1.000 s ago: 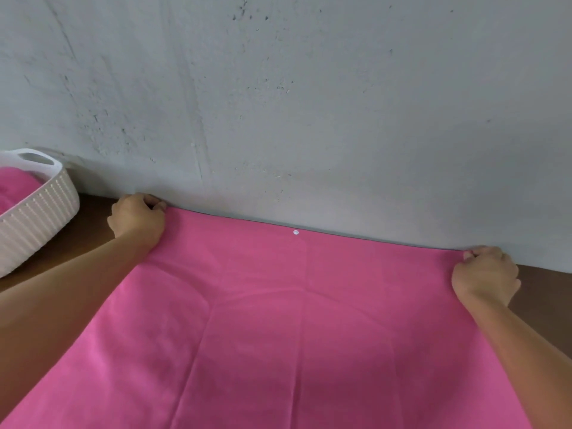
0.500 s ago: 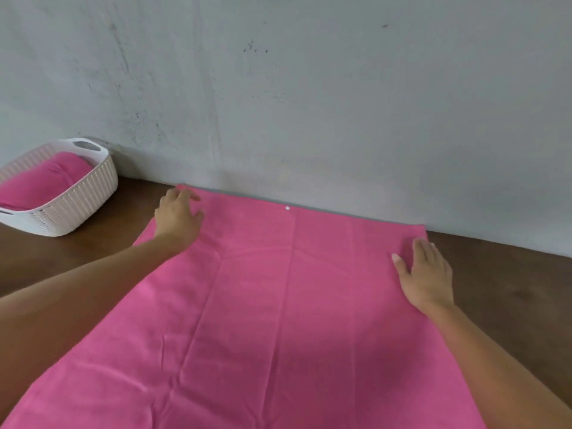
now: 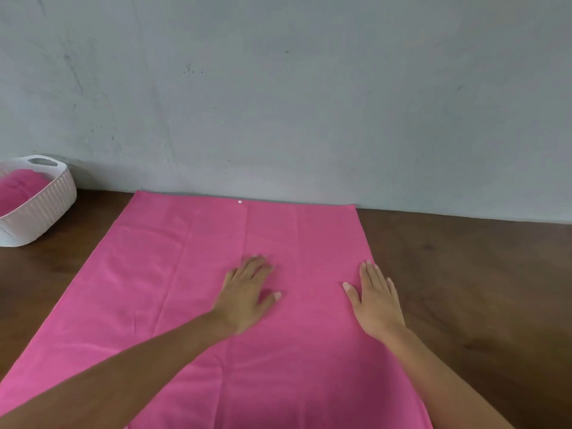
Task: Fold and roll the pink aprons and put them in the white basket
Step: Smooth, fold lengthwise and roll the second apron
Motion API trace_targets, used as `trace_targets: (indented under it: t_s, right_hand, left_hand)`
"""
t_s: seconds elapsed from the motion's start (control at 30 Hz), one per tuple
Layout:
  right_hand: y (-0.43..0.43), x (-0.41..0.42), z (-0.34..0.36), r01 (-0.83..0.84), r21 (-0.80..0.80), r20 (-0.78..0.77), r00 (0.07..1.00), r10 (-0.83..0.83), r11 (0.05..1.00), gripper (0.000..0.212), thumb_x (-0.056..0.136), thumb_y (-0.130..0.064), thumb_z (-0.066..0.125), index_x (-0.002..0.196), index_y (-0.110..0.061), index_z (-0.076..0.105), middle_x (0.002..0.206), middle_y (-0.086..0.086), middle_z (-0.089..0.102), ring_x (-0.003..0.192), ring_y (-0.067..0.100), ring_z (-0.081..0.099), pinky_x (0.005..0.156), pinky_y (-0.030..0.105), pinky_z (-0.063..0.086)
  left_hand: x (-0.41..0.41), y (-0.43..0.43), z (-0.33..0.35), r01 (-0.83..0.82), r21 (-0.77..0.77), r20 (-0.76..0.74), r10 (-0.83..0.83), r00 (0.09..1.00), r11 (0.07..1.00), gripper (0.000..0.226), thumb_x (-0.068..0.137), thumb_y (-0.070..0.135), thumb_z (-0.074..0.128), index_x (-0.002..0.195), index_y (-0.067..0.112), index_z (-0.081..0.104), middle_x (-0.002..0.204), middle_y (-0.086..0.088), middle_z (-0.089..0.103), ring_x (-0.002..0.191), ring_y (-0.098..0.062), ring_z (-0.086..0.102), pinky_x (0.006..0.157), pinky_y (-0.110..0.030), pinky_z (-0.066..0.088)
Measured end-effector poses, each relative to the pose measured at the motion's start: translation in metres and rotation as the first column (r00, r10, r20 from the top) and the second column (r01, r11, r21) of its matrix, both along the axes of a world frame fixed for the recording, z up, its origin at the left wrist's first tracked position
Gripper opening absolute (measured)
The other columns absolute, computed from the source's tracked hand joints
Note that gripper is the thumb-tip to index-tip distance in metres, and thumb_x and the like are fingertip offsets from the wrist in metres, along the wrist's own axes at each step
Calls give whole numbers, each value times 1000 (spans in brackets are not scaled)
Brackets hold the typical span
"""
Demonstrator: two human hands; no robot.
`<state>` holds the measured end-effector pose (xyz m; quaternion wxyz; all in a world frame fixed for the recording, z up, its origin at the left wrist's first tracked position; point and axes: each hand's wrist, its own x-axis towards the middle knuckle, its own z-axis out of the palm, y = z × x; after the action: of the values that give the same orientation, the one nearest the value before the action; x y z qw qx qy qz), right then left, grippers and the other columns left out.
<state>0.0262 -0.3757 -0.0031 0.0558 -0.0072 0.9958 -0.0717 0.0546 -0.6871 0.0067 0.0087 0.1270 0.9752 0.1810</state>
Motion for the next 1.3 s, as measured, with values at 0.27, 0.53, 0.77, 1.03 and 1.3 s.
trace_targets:
  t_s: [0.27, 0.53, 0.77, 1.03, 1.3]
  right_hand:
    - [12, 84, 6, 36, 10, 18, 999, -36, 999, 100, 78, -78, -21, 160, -19, -12, 166, -8, -18, 152, 9, -19, 124, 33, -9]
    - [24, 170, 9, 100, 73, 52, 993, -104, 992, 98, 78, -80, -27, 158, -25, -16, 163, -14, -24, 151, 9, -22, 125, 34, -6]
    - [26, 246, 12, 232, 137, 82, 966, -245, 963, 92, 83, -79, -23, 158, -25, -19, 164, -14, -24, 152, 11, -23, 127, 38, 0]
    - [23, 314, 0, 480, 97, 95, 868, -488, 872, 77, 97, -71, -1, 161, -29, -7, 166, -7, -16, 154, 17, -17, 127, 47, 5]
    - [11, 320, -5, 586, -161, 47, 809, -586, 795, 88, 87, -82, 0, 157, -29, -12, 165, -7, -21, 149, 8, -26, 122, 27, -13]
  left_hand:
    - [6, 5, -15, 44, -153, -45, -51, 998, 987, 79, 94, 71, 2, 161, 32, 17, 170, 7, 7, 156, -14, 0, 126, -39, 3]
    - [2, 4, -19, 64, -137, -95, -77, 992, 988, 75, 97, 67, 12, 156, 26, 32, 166, -1, 24, 154, -23, 17, 124, -45, 18]
    - [2, 4, -20, 78, -104, -113, -89, 990, 992, 65, 102, 59, 28, 153, 20, 38, 163, -8, 31, 152, -29, 22, 121, -50, 23]
    - [0, 3, -22, 113, -87, -90, -121, 989, 990, 64, 102, 57, 27, 153, 18, 35, 162, -12, 28, 152, -32, 18, 122, -54, 20]
    - [-4, 10, -17, 115, -110, 75, -107, 991, 987, 65, 103, 55, 28, 157, 20, 24, 167, -11, 12, 154, -31, 6, 123, -54, 9]
